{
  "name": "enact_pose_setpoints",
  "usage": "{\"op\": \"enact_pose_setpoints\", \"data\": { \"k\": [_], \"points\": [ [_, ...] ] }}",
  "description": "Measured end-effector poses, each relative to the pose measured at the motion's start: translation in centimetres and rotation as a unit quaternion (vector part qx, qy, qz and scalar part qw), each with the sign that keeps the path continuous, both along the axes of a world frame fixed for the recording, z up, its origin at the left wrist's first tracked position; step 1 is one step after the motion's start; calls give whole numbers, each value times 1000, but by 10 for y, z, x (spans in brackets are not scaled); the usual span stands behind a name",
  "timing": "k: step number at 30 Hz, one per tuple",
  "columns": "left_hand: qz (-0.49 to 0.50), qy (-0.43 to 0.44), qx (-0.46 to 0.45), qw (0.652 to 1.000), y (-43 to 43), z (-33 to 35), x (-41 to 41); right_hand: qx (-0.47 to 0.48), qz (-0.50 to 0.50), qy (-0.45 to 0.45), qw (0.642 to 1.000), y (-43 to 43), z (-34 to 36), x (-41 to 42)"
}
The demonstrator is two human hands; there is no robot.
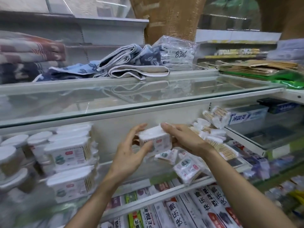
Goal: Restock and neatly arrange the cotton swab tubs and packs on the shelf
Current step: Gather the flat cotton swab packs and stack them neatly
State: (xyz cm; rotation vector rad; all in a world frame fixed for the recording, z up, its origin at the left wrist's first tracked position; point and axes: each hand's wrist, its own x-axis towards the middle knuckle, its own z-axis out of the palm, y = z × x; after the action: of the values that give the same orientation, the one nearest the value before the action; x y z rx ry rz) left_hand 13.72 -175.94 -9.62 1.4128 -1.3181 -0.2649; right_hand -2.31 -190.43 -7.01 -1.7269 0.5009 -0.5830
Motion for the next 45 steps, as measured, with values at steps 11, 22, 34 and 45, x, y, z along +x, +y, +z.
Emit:
{"op": "enact_pose_setpoints", "data": {
  "k": [11,22,34,45],
  "points": [
    [14,269,-8,963,14,-6,18,68,-8,-75,995,12,-6,28],
    [4,130,83,988,33,0,28,-74,19,-14,997,29,9,32],
    [56,159,4,986,45,13,27,164,18,-168,972,27,-8,43],
    [210,142,-102,962,107,19,47,-2,81,-88,993,68,-9,94]
  ]
}}
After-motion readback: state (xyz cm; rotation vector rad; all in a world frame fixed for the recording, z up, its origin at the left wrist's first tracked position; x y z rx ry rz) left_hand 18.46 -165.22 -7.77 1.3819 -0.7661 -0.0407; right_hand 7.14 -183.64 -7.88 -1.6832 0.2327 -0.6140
